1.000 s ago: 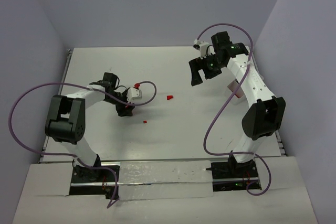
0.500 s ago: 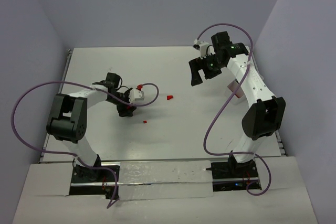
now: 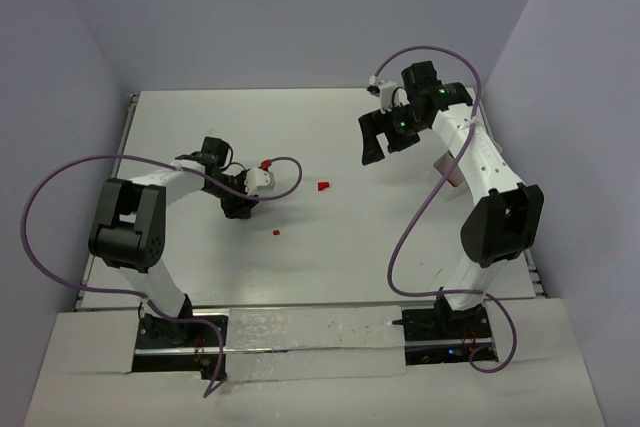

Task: Sort the legos into containers by color

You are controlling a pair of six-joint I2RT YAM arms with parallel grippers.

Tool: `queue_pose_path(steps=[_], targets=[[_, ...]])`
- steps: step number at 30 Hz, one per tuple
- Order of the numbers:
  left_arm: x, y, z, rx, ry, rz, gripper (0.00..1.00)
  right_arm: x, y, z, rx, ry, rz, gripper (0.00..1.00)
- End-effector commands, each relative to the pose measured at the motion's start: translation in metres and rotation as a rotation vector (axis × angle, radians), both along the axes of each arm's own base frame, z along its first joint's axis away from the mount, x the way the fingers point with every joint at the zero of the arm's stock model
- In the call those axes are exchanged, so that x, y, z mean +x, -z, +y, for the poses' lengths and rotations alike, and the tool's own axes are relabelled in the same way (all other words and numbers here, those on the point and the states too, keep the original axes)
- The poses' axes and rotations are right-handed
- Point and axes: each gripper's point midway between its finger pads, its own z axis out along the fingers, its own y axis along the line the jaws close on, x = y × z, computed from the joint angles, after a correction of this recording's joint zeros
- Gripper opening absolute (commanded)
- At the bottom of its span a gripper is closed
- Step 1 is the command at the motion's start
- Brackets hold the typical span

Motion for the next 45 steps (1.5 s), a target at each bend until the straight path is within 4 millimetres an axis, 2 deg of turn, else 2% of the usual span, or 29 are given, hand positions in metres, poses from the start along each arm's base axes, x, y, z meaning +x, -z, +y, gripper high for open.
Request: queue_pose_path(steps=[1,4,6,8,9,10,12,14,16,19,21,22,24,26,29,32,33,36,38,45], targets=[[0.013,-0.031,-0.012,-0.049,-0.005,-0.024,0.26,-0.006,-0.019,0.019,0.107,-0.020,-0.044,1.00],[0.021,-0.058,-0.027,-0.139,-0.041,-0.009,0.18,-0.009,-0.023,0.028,0.179,-0.007,-0.054,1.00],[0.026,-0.095,-0.045,-0.262,-0.125,0.016,0.10,-0.013,-0.026,0.038,0.243,0.001,-0.028,1.00],[0.030,-0.126,-0.060,-0.370,-0.161,0.028,0.07,-0.012,-0.029,0.041,0.270,0.007,-0.029,1.00],[0.038,-0.152,-0.068,-0.455,-0.250,0.027,0.01,-0.009,-0.038,0.043,0.295,0.023,-0.051,1.00],[0.044,-0.174,-0.073,-0.526,-0.316,0.021,0.00,-0.006,-0.045,0.045,0.312,0.025,-0.093,1.00],[0.051,-0.201,-0.077,-0.617,-0.413,0.017,0.00,0.000,-0.054,0.047,0.327,0.062,-0.140,1.00],[0.060,-0.235,-0.077,-0.736,-0.562,0.023,0.00,0.010,-0.073,0.052,0.352,0.093,-0.215,1.00],[0.061,-0.259,-0.079,-0.822,-0.636,0.058,0.00,0.009,-0.081,0.058,0.375,0.102,-0.226,1.00],[0.069,-0.298,-0.076,-0.993,-0.866,0.169,0.00,0.015,-0.106,0.072,0.444,0.113,-0.313,1.00],[0.084,-0.307,-0.064,-1.018,-1.077,0.227,0.00,0.010,-0.117,0.088,0.498,0.103,-0.316,1.00],[0.091,-0.300,-0.058,-1.016,-1.189,0.285,0.00,0.010,-0.125,0.094,0.530,0.104,-0.338,1.00],[0.092,-0.303,-0.058,-1.043,-1.217,0.326,0.00,0.006,-0.141,0.110,0.571,0.078,-0.380,1.00],[0.092,-0.308,-0.056,-1.107,-1.302,0.403,0.00,0.009,-0.148,0.123,0.574,0.078,-0.385,1.00],[0.093,-0.306,-0.058,-1.127,-1.371,0.489,0.00,0.010,-0.147,0.145,0.583,0.080,-0.354,0.99],[0.092,-0.306,-0.059,-1.141,-1.415,0.539,0.00,0.012,-0.157,0.164,0.621,0.102,-0.358,0.93],[0.092,-0.307,-0.061,-1.150,-1.420,0.563,0.00,0.012,-0.151,0.174,0.618,0.097,-0.339,0.91],[0.089,-0.307,-0.066,-1.160,-1.417,0.625,0.00,0.017,-0.148,0.189,0.616,0.096,-0.327,0.87],[0.083,-0.304,-0.072,-1.167,-1.408,0.710,0.00,0.017,-0.145,0.206,0.618,0.071,-0.313,0.83],[0.072,-0.297,-0.079,-1.176,-1.401,0.825,0.00,0.026,-0.146,0.225,0.586,0.072,-0.354,0.76]])
